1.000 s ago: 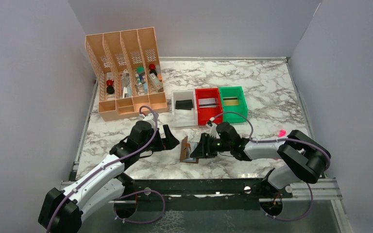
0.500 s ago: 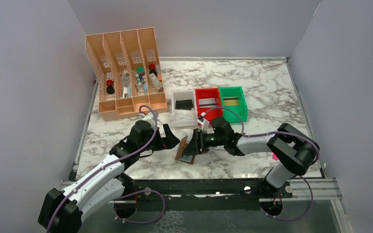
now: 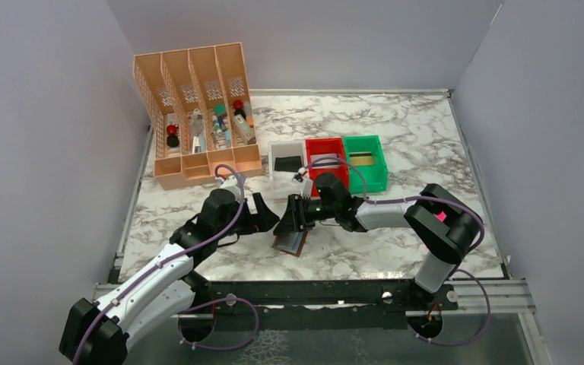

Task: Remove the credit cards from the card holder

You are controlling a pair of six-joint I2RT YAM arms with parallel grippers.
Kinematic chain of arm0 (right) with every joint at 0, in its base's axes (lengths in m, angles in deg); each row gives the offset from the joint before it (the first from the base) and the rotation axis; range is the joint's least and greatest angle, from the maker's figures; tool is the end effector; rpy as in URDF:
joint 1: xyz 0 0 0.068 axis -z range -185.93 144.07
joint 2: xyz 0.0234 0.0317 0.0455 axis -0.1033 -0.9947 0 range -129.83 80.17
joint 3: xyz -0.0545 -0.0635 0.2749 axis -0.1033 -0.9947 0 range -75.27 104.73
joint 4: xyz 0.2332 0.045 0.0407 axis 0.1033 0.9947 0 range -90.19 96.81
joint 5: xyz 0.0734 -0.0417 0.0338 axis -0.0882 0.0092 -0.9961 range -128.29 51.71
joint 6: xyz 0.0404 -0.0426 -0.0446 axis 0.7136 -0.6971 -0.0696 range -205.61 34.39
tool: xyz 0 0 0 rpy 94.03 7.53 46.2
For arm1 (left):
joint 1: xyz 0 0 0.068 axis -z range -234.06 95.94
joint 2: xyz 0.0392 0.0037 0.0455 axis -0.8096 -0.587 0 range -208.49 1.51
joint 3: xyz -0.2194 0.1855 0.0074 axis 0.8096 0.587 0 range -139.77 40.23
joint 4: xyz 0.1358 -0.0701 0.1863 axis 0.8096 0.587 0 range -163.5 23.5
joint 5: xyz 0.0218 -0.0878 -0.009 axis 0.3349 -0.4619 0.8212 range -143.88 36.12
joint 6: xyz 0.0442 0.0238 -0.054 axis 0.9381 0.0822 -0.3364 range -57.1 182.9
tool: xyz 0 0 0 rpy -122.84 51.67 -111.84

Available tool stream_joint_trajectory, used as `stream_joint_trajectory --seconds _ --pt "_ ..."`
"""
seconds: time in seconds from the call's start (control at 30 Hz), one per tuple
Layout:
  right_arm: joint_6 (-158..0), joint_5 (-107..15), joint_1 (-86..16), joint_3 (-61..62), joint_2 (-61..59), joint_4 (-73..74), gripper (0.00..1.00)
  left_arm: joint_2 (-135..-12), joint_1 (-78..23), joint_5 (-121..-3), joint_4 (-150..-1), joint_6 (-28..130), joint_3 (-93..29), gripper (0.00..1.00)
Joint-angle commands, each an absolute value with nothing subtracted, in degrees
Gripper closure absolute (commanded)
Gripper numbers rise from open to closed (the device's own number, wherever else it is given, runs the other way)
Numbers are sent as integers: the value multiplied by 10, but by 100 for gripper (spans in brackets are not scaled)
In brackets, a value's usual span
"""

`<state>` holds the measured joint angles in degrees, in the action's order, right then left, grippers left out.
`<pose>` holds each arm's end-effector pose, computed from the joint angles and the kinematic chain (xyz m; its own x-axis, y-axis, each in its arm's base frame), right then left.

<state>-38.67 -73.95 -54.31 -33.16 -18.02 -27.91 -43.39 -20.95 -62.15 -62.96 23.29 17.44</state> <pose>0.2010 0.2805 0.1792 -0.9081 -0.1284 -0.3985 -0.4169 0.3661 0.8320 0.1336 -0.0976 0.2093 -0.7575 -0.2593 -0.5992 0.2064 0.7756 -0.5965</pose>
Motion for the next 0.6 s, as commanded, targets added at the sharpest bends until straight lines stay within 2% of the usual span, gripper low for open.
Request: stream_joint_trajectory --seconds 0.0,0.1,0.23,0.3,0.37,0.57 --pt "-426 -713 -549 -303 -178 -225 45 -430 -209 -603 -619 239 166 10" --pt "-455 -675 -549 -296 -156 -176 43 -424 -209 -607 -624 242 168 11" --pt "-458 -694 -549 -282 -168 -174 53 -437 -209 -631 -644 256 165 23" --pt "-455 -701 -549 -276 -174 -179 54 -447 -208 -636 -640 264 157 28" --pt "-454 -705 -549 -269 -176 -178 49 -451 -209 -640 -637 265 156 29" --pt "-443 -674 -549 -235 -178 -148 49 -418 -209 -639 -635 255 175 28"
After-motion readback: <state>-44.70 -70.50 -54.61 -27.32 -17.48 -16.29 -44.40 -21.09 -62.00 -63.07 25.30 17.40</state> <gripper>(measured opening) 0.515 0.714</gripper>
